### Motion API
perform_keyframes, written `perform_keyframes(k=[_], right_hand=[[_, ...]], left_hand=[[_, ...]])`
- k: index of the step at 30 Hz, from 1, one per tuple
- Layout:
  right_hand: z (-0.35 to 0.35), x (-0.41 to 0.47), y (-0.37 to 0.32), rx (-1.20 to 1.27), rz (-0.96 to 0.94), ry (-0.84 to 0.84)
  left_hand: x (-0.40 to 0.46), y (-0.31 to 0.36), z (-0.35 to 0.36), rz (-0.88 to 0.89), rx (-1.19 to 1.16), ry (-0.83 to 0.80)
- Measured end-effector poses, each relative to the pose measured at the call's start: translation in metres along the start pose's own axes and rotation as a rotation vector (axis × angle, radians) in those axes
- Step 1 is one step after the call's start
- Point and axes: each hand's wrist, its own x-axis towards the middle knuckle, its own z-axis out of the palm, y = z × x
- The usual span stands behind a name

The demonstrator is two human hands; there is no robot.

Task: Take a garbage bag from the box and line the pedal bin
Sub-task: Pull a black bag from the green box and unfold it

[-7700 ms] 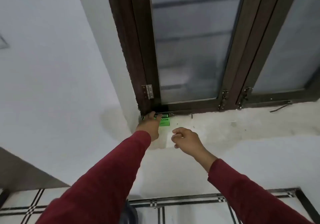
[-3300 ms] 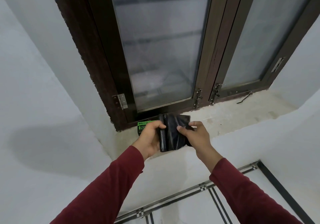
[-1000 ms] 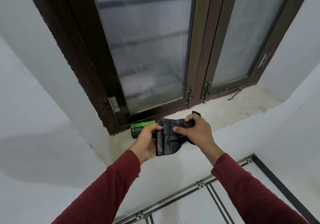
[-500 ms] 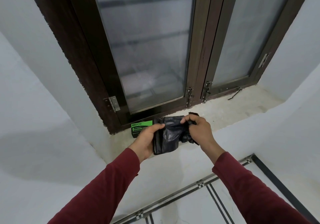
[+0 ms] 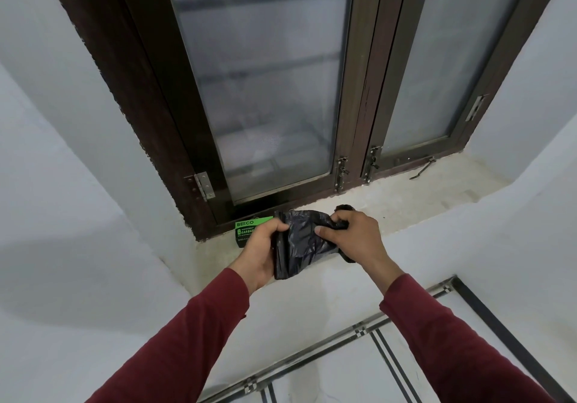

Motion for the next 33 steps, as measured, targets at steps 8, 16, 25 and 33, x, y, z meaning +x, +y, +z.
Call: perform_keyframes(k=[8, 16, 25, 33], right_hand=[[-0.002, -0.001, -0.001, 0.218, 0.123, -0.02], [0.001, 0.0, -0.008, 0.261, 0.196, -0.09], [0.005, 0.002, -0.002, -0.027, 0.023, -0.031], [0.008, 0.005, -0.004, 0.08, 0.016, -0.098]], left_hand=[[0.0, -0.001, -0.005, 0.037, -0.027, -0.001], [0.001, -0.002, -0.005, 0.033, -0.006, 0.0], [0.0, -0.001, -0.003, 0.023, 0.042, 0.007], [0.004, -0.003, -0.001, 0.07, 0.089, 0.036]])
